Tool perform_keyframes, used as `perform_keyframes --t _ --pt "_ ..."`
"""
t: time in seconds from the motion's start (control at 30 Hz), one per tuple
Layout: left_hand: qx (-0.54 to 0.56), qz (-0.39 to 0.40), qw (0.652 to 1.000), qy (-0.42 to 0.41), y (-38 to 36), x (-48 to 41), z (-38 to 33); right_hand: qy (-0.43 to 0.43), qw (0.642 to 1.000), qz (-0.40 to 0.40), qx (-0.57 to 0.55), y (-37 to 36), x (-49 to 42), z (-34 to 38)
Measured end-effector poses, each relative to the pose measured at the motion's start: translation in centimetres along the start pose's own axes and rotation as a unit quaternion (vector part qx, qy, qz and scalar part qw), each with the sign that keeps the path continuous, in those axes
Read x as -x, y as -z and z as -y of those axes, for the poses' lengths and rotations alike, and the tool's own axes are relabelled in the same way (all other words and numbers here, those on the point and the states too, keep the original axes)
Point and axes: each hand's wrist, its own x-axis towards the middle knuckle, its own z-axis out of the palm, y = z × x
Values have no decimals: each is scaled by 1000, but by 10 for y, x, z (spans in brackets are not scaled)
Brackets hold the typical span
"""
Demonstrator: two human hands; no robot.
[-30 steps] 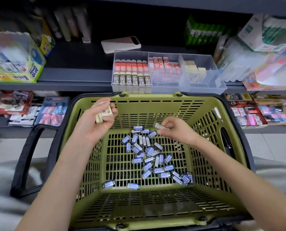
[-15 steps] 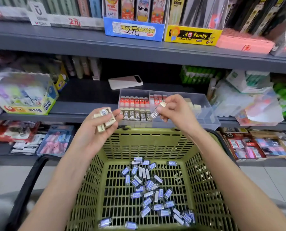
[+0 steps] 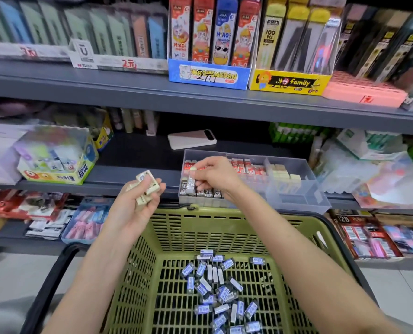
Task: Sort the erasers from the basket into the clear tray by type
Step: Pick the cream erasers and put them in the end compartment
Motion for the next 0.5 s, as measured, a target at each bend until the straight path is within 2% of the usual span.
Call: perform_keyframes --t 0.13,0.27,0.4,0.5 --pt "-47 -1 999 -21 4 -2 -2 -8 997 -34 70 -23 -6 -2" --pt "-85 8 996 -30 4 -2 -2 53 979 -65 184 -25 -3 -7" --pt "-121 17 992 -28 -3 3 -1 69 979 -59 183 -23 5 -7" --pt "-170 36 984 -37 -10 9 0 119 973 -96 170 -20 15 -1"
